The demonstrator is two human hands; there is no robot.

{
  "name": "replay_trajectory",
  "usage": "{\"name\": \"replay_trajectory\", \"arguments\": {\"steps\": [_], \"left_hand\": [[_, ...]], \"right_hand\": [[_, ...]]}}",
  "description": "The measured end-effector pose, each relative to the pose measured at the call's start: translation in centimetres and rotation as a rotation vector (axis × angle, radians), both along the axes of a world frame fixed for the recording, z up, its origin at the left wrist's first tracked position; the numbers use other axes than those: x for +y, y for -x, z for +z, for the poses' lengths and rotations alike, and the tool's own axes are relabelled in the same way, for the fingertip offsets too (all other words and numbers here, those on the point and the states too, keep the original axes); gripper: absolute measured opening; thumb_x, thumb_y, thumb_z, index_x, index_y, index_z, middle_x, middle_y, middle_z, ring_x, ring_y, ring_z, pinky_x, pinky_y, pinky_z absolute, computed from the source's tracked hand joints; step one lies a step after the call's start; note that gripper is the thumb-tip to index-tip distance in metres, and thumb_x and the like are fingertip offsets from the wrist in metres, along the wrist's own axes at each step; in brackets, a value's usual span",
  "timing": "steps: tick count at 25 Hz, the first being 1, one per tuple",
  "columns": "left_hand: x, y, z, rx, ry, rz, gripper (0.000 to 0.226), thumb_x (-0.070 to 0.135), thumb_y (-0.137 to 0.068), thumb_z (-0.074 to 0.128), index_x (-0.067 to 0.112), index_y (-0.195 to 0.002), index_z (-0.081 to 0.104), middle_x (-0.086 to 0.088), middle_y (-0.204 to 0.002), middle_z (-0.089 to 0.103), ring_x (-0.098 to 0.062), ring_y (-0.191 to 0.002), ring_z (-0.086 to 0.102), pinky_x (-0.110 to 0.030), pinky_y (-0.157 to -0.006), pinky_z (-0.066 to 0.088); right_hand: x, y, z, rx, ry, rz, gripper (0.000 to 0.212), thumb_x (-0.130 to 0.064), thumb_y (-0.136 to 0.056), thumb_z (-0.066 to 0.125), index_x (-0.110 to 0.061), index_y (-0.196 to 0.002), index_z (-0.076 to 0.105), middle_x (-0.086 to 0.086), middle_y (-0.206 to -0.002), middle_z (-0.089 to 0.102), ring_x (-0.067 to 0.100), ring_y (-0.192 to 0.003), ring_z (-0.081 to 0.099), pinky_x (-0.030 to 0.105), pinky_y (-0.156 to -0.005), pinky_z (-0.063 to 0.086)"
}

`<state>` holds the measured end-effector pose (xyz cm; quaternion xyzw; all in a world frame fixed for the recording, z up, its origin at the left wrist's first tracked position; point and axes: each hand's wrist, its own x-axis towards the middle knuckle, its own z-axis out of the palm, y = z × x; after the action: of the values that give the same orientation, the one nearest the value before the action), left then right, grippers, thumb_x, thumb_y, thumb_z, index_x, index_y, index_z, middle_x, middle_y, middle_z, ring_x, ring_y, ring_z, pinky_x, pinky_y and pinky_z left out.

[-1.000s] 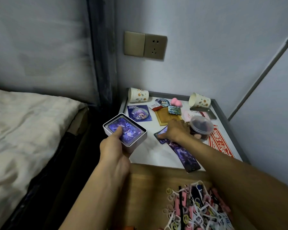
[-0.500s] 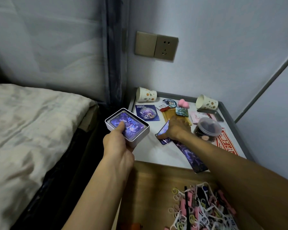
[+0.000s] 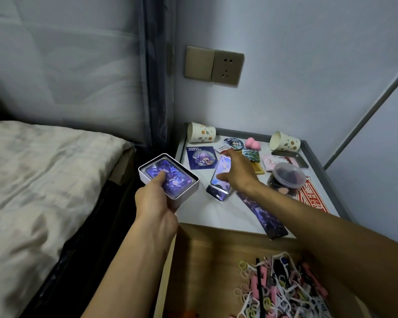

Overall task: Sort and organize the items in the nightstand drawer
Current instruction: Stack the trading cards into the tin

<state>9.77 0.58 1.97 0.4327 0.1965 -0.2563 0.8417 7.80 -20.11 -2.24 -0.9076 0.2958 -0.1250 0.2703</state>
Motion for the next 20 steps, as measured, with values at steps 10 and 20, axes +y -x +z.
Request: {"name": "replay_trajectory", "arguments": {"steps": [10, 20], "left_hand": [[-1.0, 2.7, -0.4, -0.131, -0.179, -0.312, 0.021, 0.014, -0.094, 0.057, 0.005, -0.112, 0.064, -0.012, -0.095, 0.074, -0.023, -0.076, 0.070, -0.035, -0.064, 0.059], [-5.4, 8.2, -2.0, -0.318, -0.308, -0.887, 0.026, 0.021, -0.094, 0.060, 0.001, -0.112, 0.061, -0.016, -0.095, 0.075, -0.027, -0.081, 0.072, -0.041, -0.078, 0.055]], "right_hand": [[3.0, 13.8, 6.4, -0.370, -0.423, 0.215, 0.042, -0.004, -0.090, 0.065, -0.038, -0.115, 0.059, -0.008, -0.118, 0.061, 0.007, -0.100, 0.067, 0.025, -0.071, 0.059], [-0.7, 16.9, 4.1, -0.360, -0.704, -0.017, 0.042, -0.009, -0.088, 0.069, -0.019, -0.125, 0.055, 0.001, -0.108, 0.070, 0.011, -0.093, 0.072, 0.036, -0.076, 0.061]]}}
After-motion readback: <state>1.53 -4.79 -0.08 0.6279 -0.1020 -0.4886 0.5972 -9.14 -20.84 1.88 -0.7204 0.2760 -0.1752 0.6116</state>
